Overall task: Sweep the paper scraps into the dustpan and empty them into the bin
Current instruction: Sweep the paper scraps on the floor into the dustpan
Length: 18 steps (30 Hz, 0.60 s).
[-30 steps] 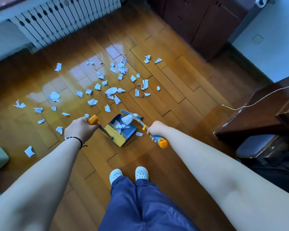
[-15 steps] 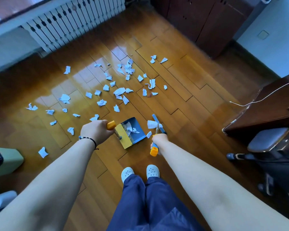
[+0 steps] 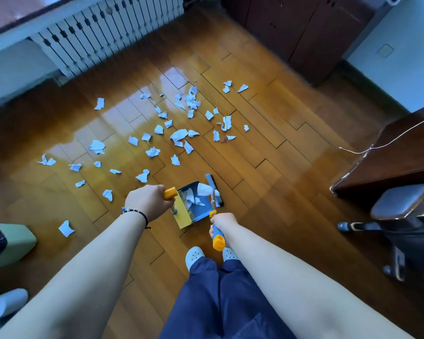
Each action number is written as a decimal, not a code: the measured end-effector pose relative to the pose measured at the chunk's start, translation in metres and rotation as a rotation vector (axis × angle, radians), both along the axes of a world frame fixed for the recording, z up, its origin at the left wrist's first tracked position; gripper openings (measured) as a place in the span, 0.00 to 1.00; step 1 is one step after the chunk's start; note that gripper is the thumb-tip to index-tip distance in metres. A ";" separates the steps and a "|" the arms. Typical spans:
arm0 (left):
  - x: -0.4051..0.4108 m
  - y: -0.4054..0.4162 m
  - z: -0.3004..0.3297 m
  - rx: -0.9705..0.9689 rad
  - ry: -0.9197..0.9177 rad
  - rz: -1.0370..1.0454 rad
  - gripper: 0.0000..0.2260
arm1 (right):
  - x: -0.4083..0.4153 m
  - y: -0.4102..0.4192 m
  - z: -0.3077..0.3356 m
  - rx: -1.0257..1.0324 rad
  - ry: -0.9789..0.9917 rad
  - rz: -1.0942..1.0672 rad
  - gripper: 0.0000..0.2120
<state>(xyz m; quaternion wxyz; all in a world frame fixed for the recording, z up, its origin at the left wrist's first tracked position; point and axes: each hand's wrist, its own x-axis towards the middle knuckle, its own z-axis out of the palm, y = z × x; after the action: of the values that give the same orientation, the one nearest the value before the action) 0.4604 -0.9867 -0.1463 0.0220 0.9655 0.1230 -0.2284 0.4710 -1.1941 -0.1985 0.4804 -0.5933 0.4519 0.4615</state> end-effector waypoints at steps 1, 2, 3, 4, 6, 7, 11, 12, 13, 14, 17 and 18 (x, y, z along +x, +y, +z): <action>-0.001 0.002 -0.002 -0.006 -0.006 0.005 0.17 | -0.001 -0.001 0.003 0.033 -0.008 -0.017 0.03; -0.002 0.004 -0.002 -0.021 -0.008 0.010 0.17 | -0.003 -0.004 0.012 0.055 -0.024 0.006 0.04; -0.004 0.005 -0.002 -0.035 -0.009 0.020 0.16 | -0.005 -0.005 0.016 0.071 -0.032 0.019 0.05; -0.005 0.007 -0.001 -0.046 -0.012 0.036 0.16 | -0.005 -0.005 0.023 0.089 -0.030 0.020 0.06; -0.008 0.011 0.002 -0.080 -0.021 0.090 0.16 | -0.009 -0.001 0.032 0.104 -0.035 0.041 0.07; -0.010 0.012 0.003 -0.102 -0.031 0.123 0.16 | -0.010 0.002 0.035 0.112 -0.043 0.055 0.06; -0.015 0.011 0.003 -0.178 -0.099 0.250 0.17 | -0.006 0.014 0.044 0.115 -0.127 0.076 0.03; -0.013 0.010 0.004 -0.197 -0.112 0.279 0.18 | -0.002 0.015 0.046 0.112 -0.147 0.079 0.03; -0.011 0.008 0.005 -0.216 -0.123 0.309 0.18 | 0.002 0.015 0.044 0.110 -0.169 0.083 0.03; -0.009 0.006 0.004 -0.234 -0.133 0.337 0.18 | 0.005 0.015 0.046 0.106 -0.180 0.093 0.04; 0.002 0.001 0.002 -0.256 -0.154 0.401 0.19 | 0.021 0.010 0.046 0.093 -0.217 0.099 0.05; 0.006 -0.001 0.001 -0.267 -0.159 0.421 0.19 | 0.027 0.007 0.047 0.087 -0.225 0.100 0.04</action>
<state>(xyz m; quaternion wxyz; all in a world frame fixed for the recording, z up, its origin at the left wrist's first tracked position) 0.4665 -0.9874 -0.1454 0.2057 0.9221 0.2881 -0.1562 0.4984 -1.1867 -0.1519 0.5297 -0.6417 0.3446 0.4347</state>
